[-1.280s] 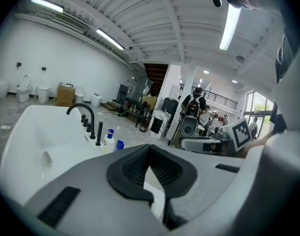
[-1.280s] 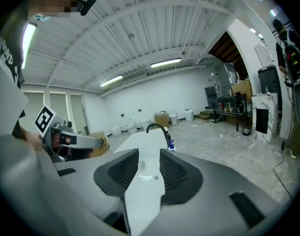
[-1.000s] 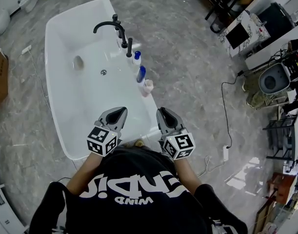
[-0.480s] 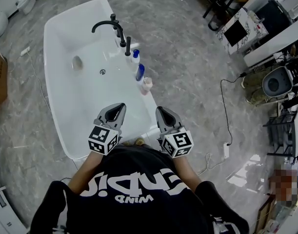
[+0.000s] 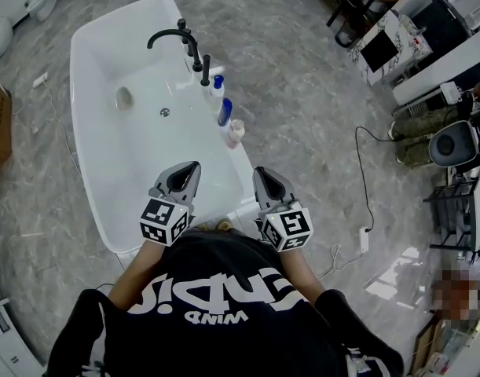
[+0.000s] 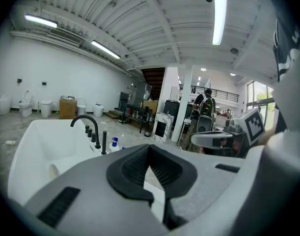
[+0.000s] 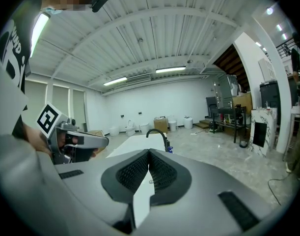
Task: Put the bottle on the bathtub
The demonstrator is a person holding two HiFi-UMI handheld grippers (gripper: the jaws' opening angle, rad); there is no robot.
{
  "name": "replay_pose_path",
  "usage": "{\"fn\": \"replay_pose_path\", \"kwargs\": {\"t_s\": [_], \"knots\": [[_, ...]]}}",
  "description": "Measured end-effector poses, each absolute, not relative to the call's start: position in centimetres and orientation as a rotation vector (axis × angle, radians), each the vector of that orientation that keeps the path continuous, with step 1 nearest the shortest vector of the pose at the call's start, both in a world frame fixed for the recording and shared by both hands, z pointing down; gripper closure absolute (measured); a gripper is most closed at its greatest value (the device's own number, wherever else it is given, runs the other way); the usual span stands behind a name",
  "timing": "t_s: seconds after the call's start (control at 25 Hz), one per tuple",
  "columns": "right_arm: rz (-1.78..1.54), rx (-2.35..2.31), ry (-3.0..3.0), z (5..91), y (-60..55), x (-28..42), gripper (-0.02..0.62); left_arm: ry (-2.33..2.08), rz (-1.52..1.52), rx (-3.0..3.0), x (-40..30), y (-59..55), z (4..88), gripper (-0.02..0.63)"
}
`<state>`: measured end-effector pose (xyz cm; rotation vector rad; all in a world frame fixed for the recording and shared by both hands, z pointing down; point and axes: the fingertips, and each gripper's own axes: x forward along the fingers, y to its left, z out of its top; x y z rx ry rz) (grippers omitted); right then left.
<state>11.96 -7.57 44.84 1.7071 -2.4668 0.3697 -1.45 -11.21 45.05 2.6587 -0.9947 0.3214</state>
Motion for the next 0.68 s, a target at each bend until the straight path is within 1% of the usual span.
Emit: {"fn": "replay_pose_path", "kwargs": {"t_s": [0.68], "knots": [[0.369, 1.790, -2.409, 44.8, -7.4, 14.4, 0.572, -1.053, 0.318, 2.633, -2.4, -11.3, 45.1, 0.598]]}}
